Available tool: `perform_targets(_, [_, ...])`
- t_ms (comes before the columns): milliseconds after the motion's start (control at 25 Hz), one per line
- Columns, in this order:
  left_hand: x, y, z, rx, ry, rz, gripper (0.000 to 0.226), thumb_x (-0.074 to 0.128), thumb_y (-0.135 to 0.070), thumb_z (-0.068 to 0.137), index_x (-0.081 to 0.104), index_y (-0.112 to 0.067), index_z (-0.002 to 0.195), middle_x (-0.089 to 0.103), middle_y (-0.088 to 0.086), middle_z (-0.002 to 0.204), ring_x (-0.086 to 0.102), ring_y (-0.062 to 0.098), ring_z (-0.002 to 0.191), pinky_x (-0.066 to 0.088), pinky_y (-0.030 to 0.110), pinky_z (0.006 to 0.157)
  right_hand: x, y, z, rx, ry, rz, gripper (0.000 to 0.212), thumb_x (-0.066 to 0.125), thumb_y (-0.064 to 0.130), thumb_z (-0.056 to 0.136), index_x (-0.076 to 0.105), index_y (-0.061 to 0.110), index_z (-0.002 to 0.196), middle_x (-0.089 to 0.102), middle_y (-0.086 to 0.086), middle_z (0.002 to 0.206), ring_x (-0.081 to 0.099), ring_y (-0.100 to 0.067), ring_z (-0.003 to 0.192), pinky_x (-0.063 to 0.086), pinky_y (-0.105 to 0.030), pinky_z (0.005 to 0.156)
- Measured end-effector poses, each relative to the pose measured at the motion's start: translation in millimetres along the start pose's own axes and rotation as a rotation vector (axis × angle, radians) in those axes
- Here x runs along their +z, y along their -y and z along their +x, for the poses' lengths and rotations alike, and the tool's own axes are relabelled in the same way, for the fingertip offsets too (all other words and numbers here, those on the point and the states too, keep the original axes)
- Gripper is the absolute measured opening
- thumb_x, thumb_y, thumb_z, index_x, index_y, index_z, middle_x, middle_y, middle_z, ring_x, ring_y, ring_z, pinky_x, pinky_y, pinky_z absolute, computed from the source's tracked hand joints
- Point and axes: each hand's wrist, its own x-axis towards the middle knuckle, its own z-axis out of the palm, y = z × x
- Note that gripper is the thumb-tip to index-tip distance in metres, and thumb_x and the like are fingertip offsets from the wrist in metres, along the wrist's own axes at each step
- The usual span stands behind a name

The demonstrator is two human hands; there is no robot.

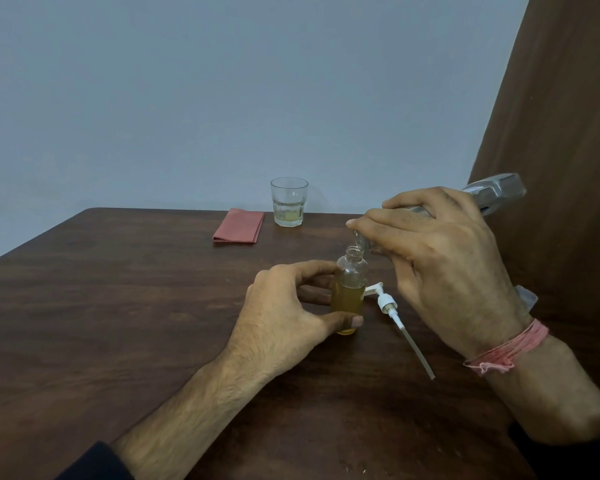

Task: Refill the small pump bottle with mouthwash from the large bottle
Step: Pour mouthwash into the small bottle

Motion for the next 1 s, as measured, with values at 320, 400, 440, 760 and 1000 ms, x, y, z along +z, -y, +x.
perform_targets(320, [0.1,-0.3,0.3,-0.010,0.007,0.003,0.063,0.109,-0.048,0.067,0.079,-0.052,0.123,0.084,-0.032,0.108,0.078,-0.017,0.098,0.060,0.015,0.095,0.1,0.4,-0.1,-0.009,0.010,-0.008,0.055,0.083,-0.011,0.079,0.080,0.017,0.126,0.080,0.006,0.121,0.070,-0.033,0.115,0.044,-0.055,0.105])
perform_targets(400, [0.1,0.2,1.2,-0.009,0.014,0.012,0.068,0.108,-0.049,0.068,0.079,-0.048,0.130,0.085,-0.029,0.109,0.078,-0.017,0.099,0.060,0.016,0.096,0.0,0.3,-0.1,-0.008,0.004,-0.012,0.054,0.083,-0.011,0.079,0.080,0.017,0.125,0.080,0.006,0.121,0.070,-0.033,0.115,0.044,-0.056,0.106])
perform_targets(440, [0.0,0.4,1.5,-0.013,0.018,0.011,0.069,0.108,-0.050,0.068,0.079,-0.047,0.131,0.085,-0.029,0.109,0.078,-0.017,0.099,0.059,0.015,0.095,-0.1,0.5,0.0,-0.008,0.004,-0.011,0.053,0.083,-0.011,0.080,0.080,0.017,0.125,0.080,0.006,0.121,0.070,-0.033,0.116,0.044,-0.056,0.106])
perform_targets(760, [0.4,0.9,2.1,-0.014,0.019,0.012,0.070,0.108,-0.052,0.067,0.079,-0.049,0.130,0.084,-0.031,0.105,0.076,-0.019,0.096,0.052,-0.001,0.082,-2.6,0.4,0.8,-0.006,0.004,0.003,0.051,0.080,-0.011,0.082,0.081,0.018,0.124,0.080,0.008,0.121,0.070,-0.033,0.116,0.042,-0.053,0.107])
perform_targets(1000, [-0.3,-1.3,0.2,-0.024,0.027,-0.010,0.065,0.109,-0.049,0.067,0.080,-0.049,0.125,0.082,-0.036,0.107,0.078,-0.017,0.096,0.059,0.013,0.092,-3.5,0.5,1.2,-0.011,0.019,0.006,0.049,0.079,-0.010,0.084,0.081,0.018,0.125,0.080,0.009,0.122,0.070,-0.032,0.118,0.041,-0.054,0.109])
